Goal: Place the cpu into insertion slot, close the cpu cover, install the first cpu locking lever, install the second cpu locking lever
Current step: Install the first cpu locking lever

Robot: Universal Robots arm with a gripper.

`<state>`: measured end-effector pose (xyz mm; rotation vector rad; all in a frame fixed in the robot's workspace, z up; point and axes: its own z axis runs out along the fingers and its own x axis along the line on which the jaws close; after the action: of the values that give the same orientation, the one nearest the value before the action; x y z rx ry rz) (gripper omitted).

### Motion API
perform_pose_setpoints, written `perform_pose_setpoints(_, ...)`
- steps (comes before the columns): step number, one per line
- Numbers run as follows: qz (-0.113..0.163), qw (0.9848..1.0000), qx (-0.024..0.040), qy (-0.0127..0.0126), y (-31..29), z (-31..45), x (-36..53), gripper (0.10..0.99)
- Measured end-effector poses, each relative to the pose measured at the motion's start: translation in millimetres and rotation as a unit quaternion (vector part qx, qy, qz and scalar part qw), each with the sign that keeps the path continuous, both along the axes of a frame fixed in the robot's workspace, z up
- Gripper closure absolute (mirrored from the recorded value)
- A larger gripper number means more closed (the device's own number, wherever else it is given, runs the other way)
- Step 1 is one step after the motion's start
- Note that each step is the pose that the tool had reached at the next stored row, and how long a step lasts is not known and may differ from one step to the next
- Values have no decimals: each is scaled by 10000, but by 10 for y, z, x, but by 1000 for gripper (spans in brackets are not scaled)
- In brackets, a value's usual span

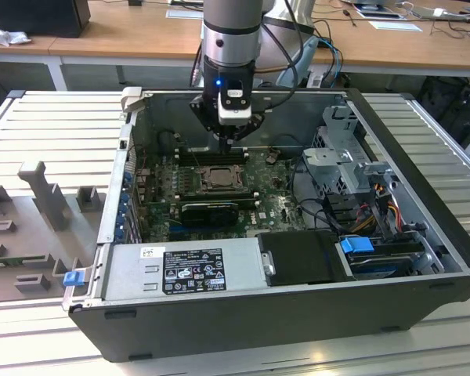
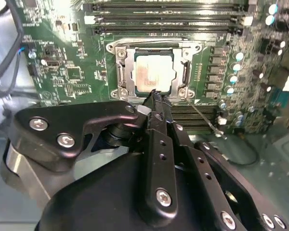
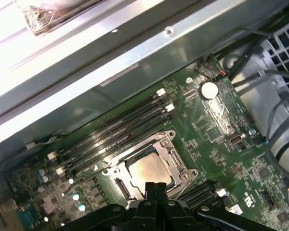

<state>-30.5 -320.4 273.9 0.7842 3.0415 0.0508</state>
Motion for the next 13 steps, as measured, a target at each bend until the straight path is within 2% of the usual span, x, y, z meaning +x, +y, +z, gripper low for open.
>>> perform_pose_setpoints(4, 333, 9994, 0, 0, 0, -1, 0, 980)
perform_pose_setpoints(7, 660, 9978, 1, -1, 0, -3, 0, 980)
perform_pose_setpoints(11, 1099, 9939, 0, 0, 0, -5, 0, 980)
perform_pose_setpoints(13, 1313, 9913, 0, 0, 0, -7, 0, 980)
